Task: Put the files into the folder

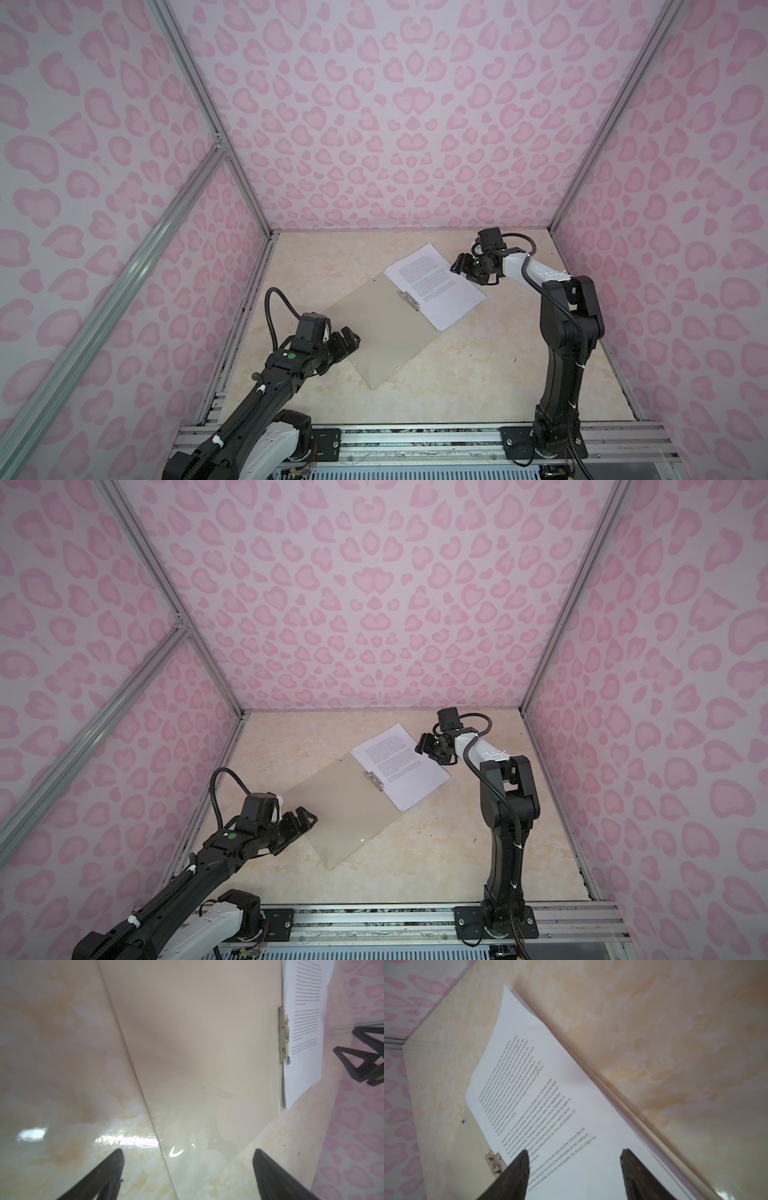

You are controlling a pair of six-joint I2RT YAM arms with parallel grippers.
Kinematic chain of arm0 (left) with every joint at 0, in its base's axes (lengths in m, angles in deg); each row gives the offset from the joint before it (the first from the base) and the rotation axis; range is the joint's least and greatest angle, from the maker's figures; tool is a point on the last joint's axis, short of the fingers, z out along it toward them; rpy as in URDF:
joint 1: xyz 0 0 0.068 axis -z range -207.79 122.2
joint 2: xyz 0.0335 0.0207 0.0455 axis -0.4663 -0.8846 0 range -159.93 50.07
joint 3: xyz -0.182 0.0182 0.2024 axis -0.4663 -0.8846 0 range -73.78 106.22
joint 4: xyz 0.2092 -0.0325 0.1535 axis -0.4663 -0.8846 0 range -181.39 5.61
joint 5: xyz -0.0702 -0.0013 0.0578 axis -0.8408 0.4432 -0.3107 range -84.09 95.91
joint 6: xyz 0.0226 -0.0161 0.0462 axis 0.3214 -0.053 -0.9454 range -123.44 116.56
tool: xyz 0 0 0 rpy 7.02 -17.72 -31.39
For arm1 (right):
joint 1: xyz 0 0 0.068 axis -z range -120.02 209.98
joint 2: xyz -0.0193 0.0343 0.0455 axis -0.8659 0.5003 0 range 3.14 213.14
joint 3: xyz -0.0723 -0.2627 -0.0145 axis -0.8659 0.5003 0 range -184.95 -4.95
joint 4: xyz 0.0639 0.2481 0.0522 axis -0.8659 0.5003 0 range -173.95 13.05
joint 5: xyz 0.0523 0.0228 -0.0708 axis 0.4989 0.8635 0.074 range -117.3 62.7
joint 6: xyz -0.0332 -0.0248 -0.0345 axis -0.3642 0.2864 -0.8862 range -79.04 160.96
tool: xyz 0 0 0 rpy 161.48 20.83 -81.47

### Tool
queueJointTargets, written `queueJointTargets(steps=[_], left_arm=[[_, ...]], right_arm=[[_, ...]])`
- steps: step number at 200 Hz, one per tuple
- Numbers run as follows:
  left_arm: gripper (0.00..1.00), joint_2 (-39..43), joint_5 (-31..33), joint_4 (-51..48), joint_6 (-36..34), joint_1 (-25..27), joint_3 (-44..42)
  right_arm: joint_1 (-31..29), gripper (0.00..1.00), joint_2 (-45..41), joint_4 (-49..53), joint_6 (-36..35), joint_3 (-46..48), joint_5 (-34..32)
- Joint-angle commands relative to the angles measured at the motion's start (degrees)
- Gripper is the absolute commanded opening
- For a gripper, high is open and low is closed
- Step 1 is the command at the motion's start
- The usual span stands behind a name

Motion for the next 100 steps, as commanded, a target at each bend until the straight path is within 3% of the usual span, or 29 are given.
queueJointTargets(steps=[1,100], left_arm=[[0.98,-0.7,0.8,4.7,1.8,-0.1,-1.8],[0.98,-11.1,2.7,19.7,7.7,-0.1,-6.2]], right_arm=[[1.3,0.71,2.0,0.9,-3.2,-0.3,2.4],[2.5,0.68,9.7,0.3,-3.1,-4.9,9.6]])
